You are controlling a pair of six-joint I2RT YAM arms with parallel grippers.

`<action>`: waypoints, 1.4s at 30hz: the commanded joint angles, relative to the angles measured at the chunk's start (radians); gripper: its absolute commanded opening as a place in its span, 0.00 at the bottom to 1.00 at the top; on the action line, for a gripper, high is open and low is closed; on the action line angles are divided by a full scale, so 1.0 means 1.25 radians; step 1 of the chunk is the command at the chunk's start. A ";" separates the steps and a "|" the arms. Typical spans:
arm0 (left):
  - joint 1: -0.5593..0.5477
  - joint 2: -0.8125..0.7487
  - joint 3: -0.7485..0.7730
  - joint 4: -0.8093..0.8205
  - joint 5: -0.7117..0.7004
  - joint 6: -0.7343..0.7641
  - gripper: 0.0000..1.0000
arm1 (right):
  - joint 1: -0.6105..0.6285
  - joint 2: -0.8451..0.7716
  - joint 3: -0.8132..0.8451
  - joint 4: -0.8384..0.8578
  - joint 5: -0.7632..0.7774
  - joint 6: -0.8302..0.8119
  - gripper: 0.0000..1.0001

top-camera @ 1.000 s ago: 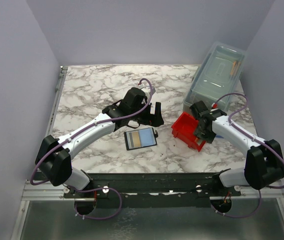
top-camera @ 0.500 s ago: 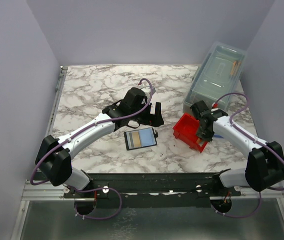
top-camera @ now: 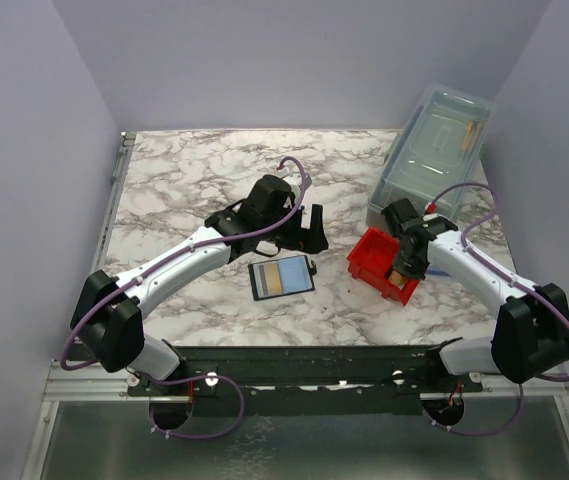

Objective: Put the credit cards into the card holder
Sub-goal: Pick up the credit card from the storage box.

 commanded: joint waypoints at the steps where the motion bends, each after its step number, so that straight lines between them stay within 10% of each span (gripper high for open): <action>1: -0.003 -0.011 -0.007 0.011 -0.004 0.011 0.94 | -0.006 -0.005 -0.003 -0.018 0.002 0.009 0.00; 42: -0.002 -0.003 -0.010 0.016 0.015 0.006 0.94 | -0.006 -0.086 -0.060 -0.064 -0.043 0.064 0.16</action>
